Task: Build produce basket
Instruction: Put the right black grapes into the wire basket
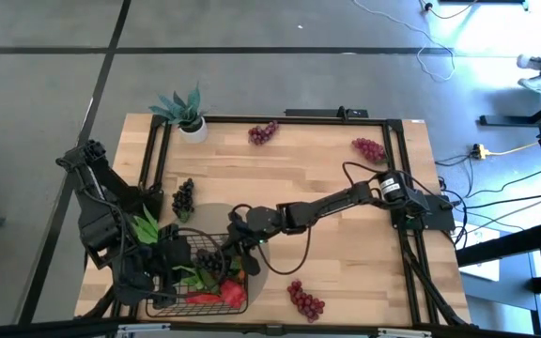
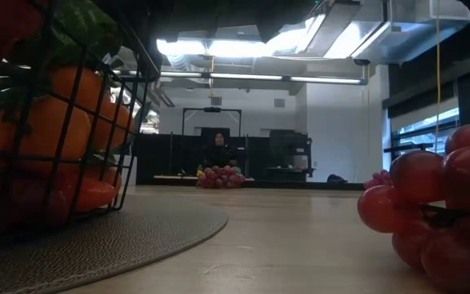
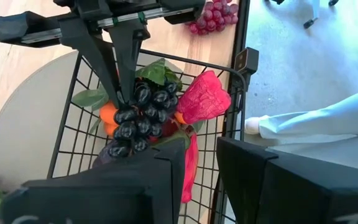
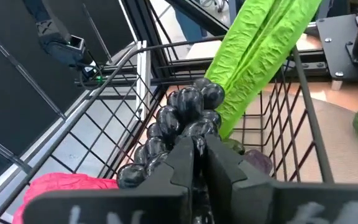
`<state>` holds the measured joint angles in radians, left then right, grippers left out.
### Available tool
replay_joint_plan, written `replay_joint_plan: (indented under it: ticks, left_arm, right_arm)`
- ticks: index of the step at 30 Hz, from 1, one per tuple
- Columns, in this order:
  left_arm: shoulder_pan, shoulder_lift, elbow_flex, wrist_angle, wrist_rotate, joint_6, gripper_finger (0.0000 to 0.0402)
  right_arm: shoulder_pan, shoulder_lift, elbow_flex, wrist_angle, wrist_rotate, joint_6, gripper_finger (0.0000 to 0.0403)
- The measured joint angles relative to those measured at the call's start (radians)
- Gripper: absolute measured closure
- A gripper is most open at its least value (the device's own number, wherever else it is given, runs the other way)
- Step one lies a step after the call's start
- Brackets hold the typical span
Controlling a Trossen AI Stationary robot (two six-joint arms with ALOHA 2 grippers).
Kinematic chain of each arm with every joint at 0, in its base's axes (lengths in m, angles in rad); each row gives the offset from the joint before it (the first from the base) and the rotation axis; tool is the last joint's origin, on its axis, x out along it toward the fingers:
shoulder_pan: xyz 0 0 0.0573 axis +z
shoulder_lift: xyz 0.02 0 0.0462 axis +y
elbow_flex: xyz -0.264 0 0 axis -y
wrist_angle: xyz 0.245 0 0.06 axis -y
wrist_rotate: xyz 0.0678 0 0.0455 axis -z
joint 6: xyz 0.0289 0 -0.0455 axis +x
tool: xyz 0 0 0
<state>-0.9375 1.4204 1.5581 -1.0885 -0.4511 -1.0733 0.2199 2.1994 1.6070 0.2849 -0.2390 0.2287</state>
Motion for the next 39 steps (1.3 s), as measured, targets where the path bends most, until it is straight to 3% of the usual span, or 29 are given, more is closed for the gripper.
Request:
replay_joint_plan:
  ticks: [12,22,31,39]
  left_arm:
    - [0.0,0.0,0.0,0.0,0.001,-0.025,0.032]
    - [0.0,0.0,0.0,-0.003,0.001,-0.024,0.032]
    - [0.0,0.0,0.0,-0.003,0.001,-0.025,0.032]
    - [0.0,0.0,0.0,-0.004,0.027,-0.025,0.032]
  right_arm:
    - [0.0,0.0,0.0,-0.001,0.032,0.0,0.0385]
    - [0.0,0.0,0.0,0.003,0.035,-0.009,0.0332]
    - [-0.002,-0.002,0.0,0.06,-0.024,-0.066,0.0334]
    - [0.0,-0.003,0.0,0.03,-0.019,-0.019,0.0334]
